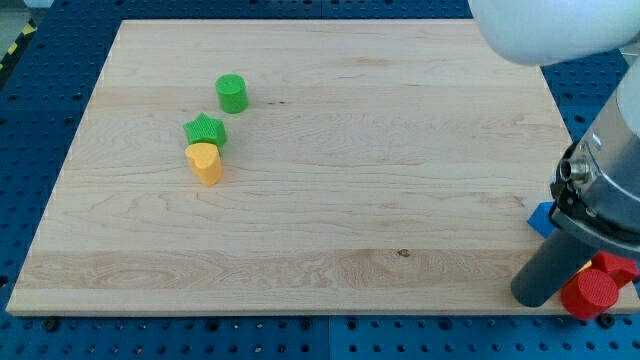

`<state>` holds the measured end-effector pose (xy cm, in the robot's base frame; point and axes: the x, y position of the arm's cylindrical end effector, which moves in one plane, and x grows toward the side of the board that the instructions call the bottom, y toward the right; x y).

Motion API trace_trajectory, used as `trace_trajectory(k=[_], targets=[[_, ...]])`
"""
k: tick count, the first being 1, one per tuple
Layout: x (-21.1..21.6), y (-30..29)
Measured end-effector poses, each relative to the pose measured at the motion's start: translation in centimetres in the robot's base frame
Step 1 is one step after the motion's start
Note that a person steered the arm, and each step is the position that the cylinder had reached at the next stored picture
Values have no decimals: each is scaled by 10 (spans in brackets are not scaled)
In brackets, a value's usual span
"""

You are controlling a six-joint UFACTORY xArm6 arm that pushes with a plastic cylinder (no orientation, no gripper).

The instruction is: Separate the yellow heart along with green star

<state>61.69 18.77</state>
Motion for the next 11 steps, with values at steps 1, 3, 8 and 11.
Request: trace_trajectory(k=[1,3,8,11], targets=[[2,-3],[2,-11],[-6,-119],[-24,-177]])
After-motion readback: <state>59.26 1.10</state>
